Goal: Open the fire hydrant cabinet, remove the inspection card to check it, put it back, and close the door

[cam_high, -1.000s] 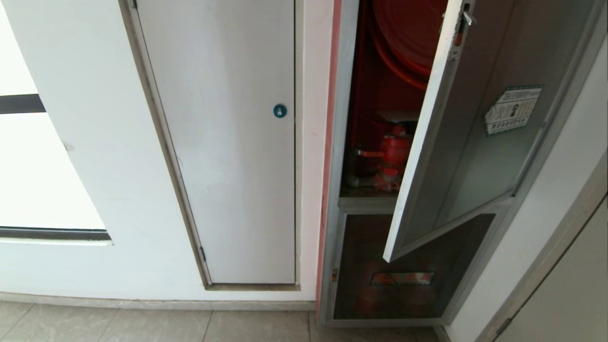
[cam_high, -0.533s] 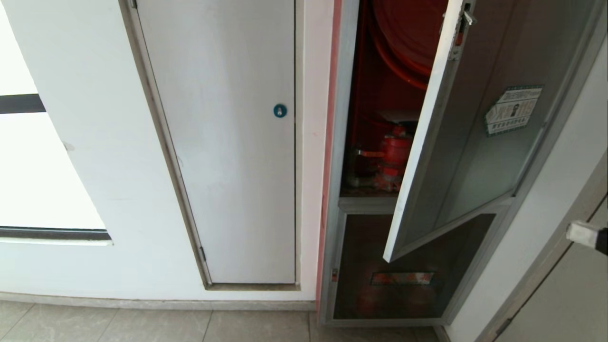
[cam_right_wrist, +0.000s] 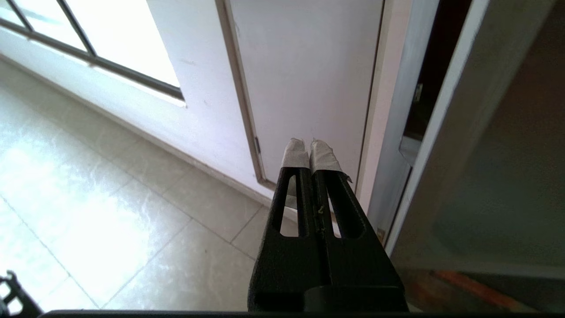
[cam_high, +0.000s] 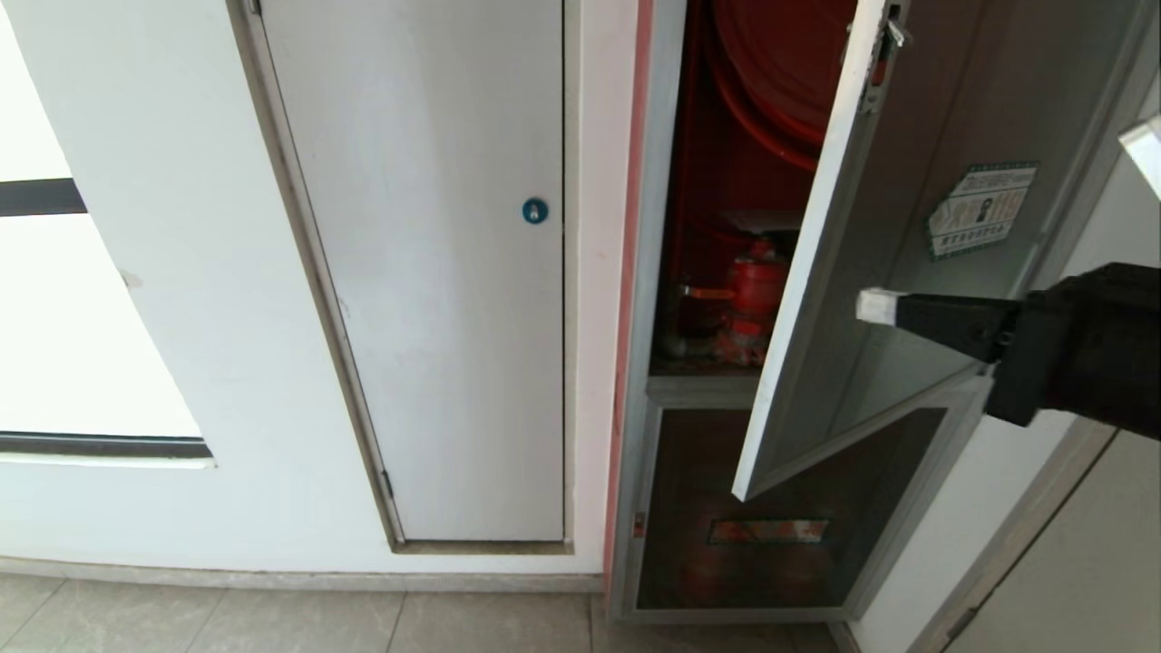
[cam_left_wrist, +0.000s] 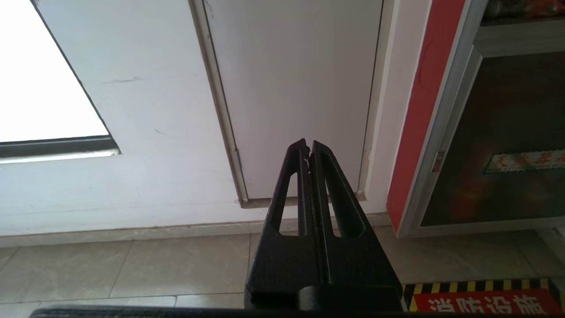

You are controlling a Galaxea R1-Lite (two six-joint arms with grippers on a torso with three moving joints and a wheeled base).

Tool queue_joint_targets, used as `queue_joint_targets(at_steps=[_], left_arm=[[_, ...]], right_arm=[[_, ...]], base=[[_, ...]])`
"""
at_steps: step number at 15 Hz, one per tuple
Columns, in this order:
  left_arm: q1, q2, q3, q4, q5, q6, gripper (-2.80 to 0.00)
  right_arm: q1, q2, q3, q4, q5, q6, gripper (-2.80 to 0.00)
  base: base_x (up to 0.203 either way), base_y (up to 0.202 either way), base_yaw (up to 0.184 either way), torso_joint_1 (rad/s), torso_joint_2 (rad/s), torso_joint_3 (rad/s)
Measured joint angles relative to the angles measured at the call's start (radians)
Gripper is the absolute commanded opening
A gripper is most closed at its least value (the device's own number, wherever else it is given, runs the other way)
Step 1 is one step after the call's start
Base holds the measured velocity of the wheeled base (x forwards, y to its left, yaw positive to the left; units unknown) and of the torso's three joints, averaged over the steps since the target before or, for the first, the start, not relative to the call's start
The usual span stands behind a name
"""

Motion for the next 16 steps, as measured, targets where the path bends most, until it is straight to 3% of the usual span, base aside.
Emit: queue_joint_targets(at_steps=[4,7,10,16], left_arm=[[0.0,0.0,0.0,0.0,0.001,0.0,-2.8],[0.0,0.0,0.0,0.0,0.001,-0.001,-2.8],[0.0,0.0,0.0,0.0,0.001,0.0,-2.8],[0.0,0.0,0.0,0.0,0.001,0.0,-2.8]], right_arm=[[0.081,0.138,-0.027,-0.157,-0.15,0.01,-2.8],[0.15,0.255,-0.04,-0.318,-0.36,-0.005,-2.8],[0.198,0.374,-0.053,-0.481,-0.557,-0.052,-2.8],[0.235,0.57,-0.164,-0.734,-0.785,-0.185,-2.8]], base=[[0.0,0.0,0.0,0.0,0.0,0.0],[0.0,0.0,0.0,0.0,0.0,0.0],[0.0,0.0,0.0,0.0,0.0,0.0],[0.0,0.0,0.0,0.0,0.0,0.0]])
